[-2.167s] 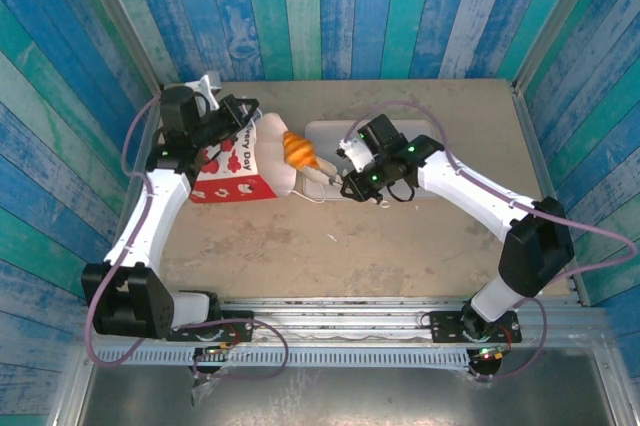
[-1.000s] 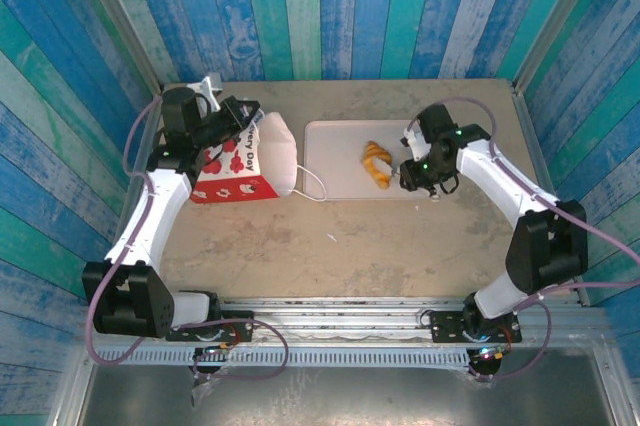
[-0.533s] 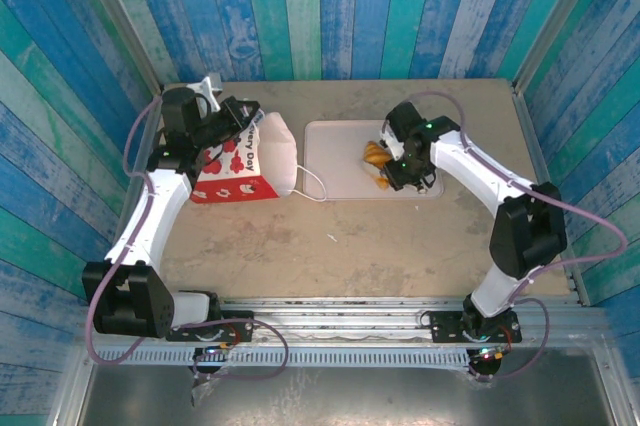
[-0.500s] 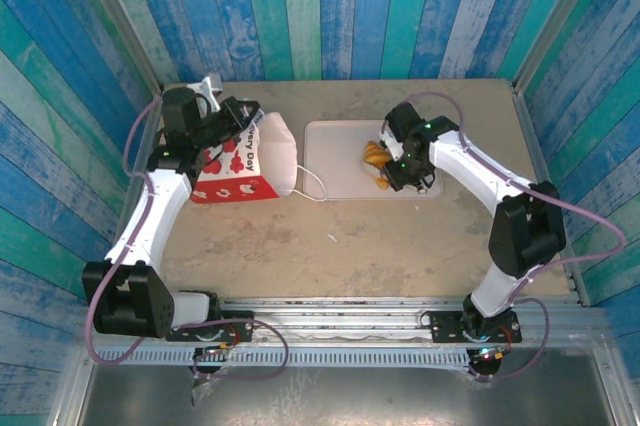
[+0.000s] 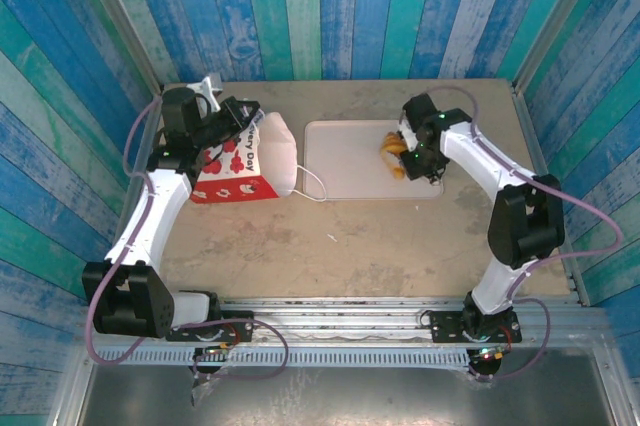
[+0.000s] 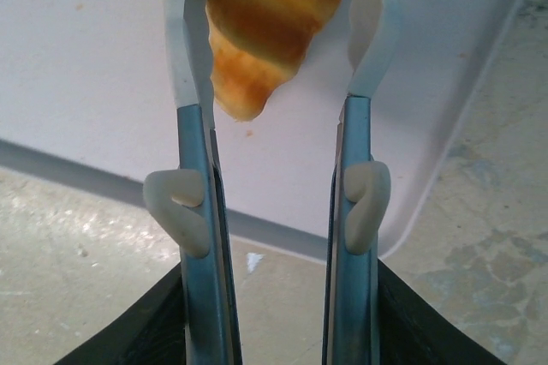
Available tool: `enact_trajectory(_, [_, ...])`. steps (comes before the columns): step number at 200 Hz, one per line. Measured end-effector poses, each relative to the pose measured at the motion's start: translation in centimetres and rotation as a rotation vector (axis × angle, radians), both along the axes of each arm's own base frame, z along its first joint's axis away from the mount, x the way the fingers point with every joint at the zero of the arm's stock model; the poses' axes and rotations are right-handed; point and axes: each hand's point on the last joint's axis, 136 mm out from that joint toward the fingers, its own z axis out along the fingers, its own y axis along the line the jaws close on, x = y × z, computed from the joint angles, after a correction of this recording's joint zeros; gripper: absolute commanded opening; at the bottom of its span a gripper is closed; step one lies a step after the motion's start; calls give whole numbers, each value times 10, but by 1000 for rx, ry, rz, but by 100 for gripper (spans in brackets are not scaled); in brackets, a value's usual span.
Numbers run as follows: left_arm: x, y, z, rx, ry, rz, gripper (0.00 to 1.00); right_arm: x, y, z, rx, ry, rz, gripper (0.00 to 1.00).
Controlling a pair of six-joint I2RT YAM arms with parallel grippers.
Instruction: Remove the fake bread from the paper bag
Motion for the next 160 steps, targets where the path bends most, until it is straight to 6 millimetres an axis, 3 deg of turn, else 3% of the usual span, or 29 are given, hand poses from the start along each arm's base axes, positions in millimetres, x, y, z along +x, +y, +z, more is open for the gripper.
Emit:
enact_trajectory(68, [0, 0, -1, 0, 2, 0, 1, 23, -44, -8, 17, 19, -87, 47])
enact_trajectory(160, [0, 0, -1, 0, 2, 0, 1, 31, -60, -5, 5, 21, -56, 49])
